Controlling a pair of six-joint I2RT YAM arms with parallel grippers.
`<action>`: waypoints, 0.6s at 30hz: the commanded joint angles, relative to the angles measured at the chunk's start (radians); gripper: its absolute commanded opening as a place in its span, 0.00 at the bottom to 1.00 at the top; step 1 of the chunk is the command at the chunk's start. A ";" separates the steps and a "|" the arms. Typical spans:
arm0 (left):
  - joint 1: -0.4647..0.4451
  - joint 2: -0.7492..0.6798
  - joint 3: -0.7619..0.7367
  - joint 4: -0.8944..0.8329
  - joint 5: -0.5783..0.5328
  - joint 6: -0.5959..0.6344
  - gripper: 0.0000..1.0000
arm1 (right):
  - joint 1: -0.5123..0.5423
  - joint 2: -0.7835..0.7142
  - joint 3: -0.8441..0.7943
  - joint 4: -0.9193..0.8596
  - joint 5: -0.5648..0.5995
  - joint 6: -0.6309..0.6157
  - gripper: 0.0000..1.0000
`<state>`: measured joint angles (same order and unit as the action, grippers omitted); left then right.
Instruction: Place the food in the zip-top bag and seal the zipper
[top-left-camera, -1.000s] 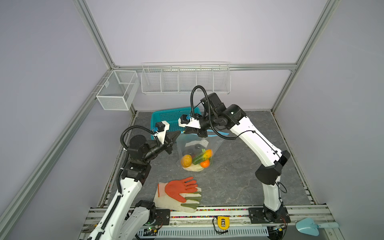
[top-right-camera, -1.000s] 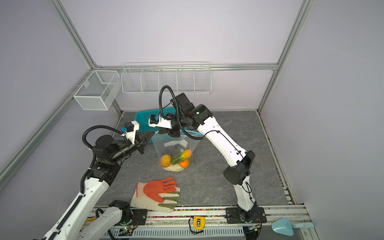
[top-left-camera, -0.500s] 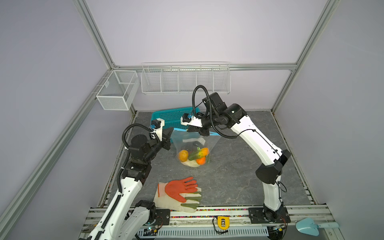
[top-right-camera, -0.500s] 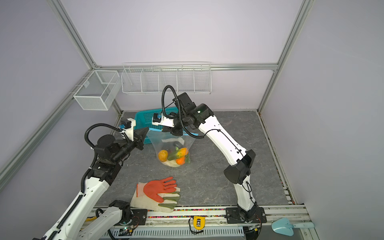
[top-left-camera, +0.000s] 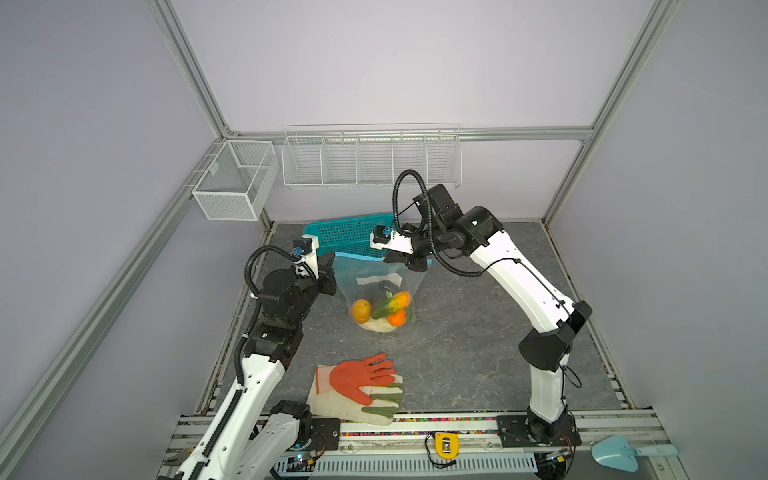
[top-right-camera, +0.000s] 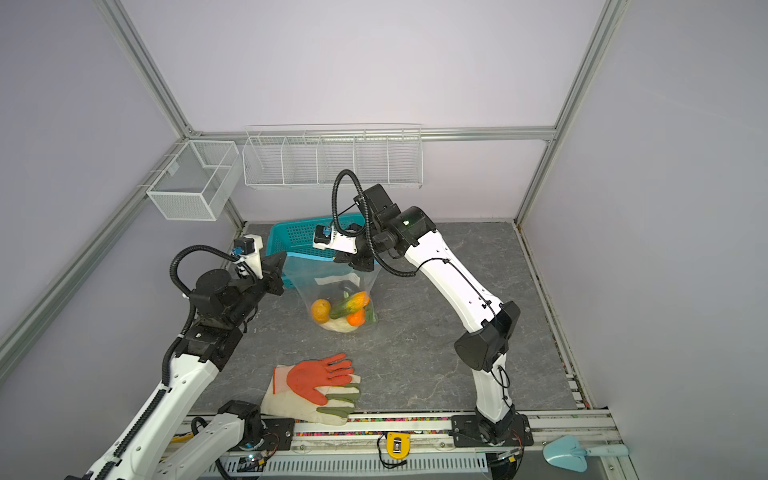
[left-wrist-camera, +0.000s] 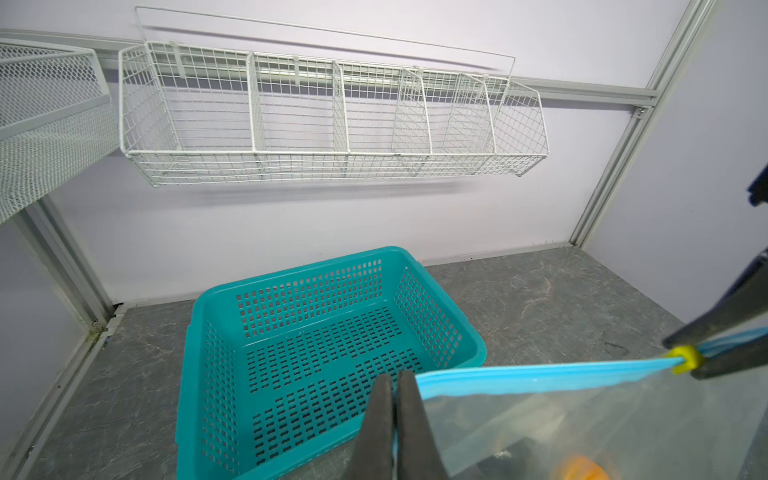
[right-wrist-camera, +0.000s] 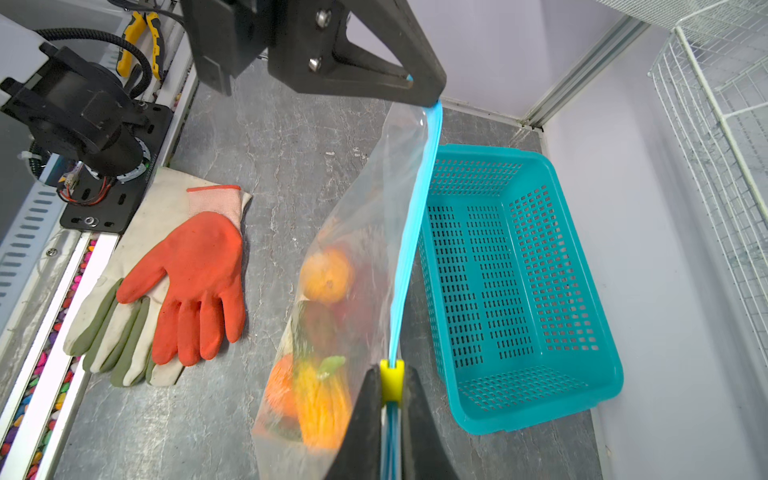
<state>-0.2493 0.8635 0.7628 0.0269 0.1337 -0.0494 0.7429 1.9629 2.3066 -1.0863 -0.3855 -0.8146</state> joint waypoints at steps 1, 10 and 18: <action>0.014 -0.010 -0.017 0.001 -0.110 -0.003 0.00 | -0.022 -0.064 -0.022 -0.057 0.010 0.003 0.06; 0.015 -0.026 -0.021 -0.014 -0.139 0.013 0.00 | -0.048 -0.095 -0.060 -0.064 0.021 0.004 0.06; 0.018 -0.017 -0.016 -0.020 -0.137 0.024 0.00 | -0.070 -0.140 -0.115 -0.052 0.038 0.012 0.06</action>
<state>-0.2489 0.8524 0.7486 0.0196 0.0559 -0.0444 0.6956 1.8797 2.2143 -1.1011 -0.3649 -0.8108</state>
